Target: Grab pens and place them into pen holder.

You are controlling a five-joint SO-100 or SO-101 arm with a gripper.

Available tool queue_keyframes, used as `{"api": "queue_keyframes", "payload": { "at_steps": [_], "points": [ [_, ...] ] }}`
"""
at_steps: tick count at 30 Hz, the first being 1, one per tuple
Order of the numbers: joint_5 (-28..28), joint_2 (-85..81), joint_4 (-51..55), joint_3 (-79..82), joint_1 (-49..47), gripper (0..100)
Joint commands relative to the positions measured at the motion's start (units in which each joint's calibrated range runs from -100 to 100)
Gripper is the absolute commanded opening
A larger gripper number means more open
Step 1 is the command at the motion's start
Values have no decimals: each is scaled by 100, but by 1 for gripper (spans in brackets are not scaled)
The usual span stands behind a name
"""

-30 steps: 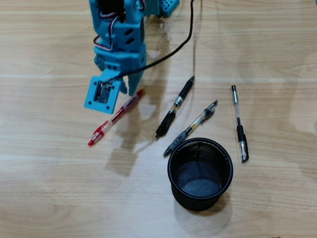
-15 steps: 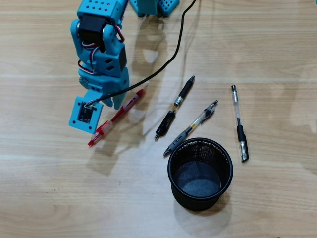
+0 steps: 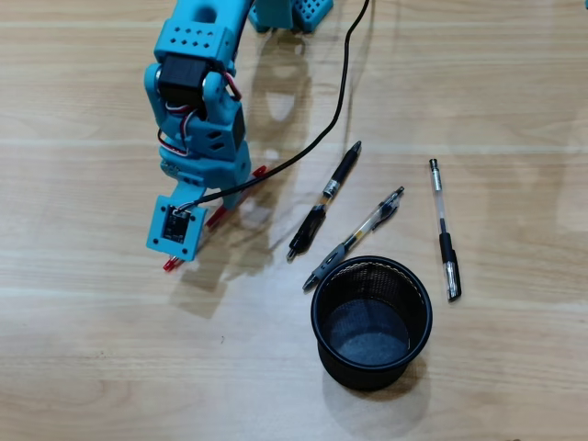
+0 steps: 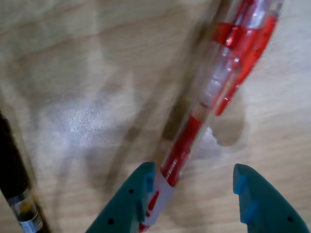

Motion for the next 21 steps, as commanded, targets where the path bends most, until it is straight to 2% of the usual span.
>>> {"api": "queue_keyframes", "payload": {
  "at_steps": [1,9,15,21],
  "points": [
    [22,127,-403,-259,-121,18],
    [-3,455,-524,-268,-185,18],
    [17,472,-515,-196,-94,7],
    [22,455,-429,-178,24,3]
  ]
}}
